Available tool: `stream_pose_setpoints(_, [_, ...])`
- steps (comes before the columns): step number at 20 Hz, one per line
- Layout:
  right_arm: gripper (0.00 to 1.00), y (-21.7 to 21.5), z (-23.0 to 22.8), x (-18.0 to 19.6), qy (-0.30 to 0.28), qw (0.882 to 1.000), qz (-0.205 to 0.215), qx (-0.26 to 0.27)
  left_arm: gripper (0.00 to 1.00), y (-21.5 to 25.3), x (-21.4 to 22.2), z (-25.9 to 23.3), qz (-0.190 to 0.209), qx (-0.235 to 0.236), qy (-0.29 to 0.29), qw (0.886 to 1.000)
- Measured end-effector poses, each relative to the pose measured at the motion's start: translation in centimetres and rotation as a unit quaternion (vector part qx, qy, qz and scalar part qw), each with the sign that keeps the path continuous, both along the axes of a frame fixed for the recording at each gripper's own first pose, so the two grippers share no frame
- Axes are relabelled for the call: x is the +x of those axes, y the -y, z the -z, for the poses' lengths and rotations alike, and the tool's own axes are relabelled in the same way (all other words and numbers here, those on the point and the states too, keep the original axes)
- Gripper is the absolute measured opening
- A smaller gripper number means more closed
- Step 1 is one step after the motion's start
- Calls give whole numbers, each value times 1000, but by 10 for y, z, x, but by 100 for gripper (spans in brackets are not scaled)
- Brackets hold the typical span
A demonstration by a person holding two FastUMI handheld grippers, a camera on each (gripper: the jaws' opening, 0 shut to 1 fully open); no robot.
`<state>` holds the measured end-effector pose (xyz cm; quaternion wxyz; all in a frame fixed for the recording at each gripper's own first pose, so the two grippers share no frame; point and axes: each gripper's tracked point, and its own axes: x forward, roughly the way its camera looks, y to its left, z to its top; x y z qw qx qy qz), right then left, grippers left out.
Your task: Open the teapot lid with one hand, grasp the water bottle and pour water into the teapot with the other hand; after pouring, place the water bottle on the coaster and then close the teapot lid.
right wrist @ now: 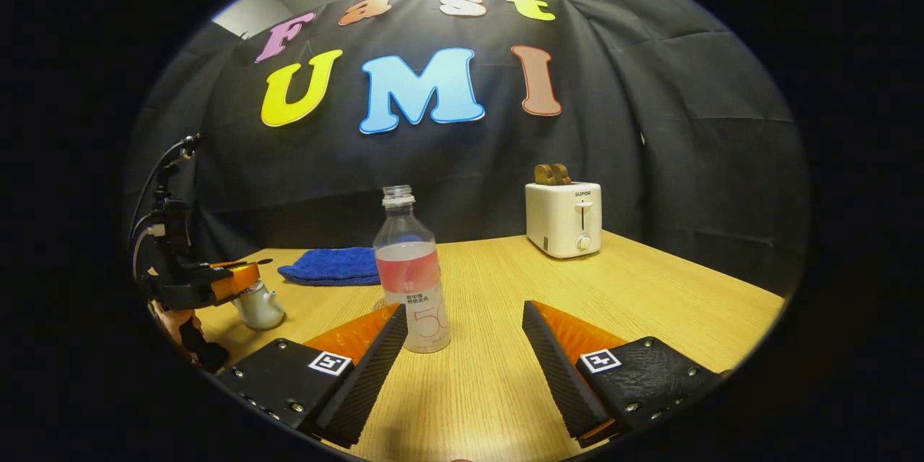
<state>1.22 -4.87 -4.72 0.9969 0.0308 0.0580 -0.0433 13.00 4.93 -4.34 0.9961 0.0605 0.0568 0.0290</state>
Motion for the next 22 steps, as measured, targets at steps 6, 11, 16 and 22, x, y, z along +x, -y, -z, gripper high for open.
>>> stream_pose_setpoints(6, [99, -16, -15, 12, 1, 999, -25, -33, 31, -6, -10, -31, 5, 7, 26, 1000])
stream_pose_setpoints(11, [99, -27, -23, 21, 3, 998, -39, -42, 31, -16, -16, -24, 4, -12, 14, 1000])
stream_pose_setpoints(16, [99, -23, -16, 21, -5, 998, -32, -46, 47, -4, -10, 0, 11, -2, -19, 1000])
stream_pose_setpoints(22, [100, -12, -16, 21, -4, 999, -19, -31, 51, 3, -4, 19, 18, -3, -42, 999])
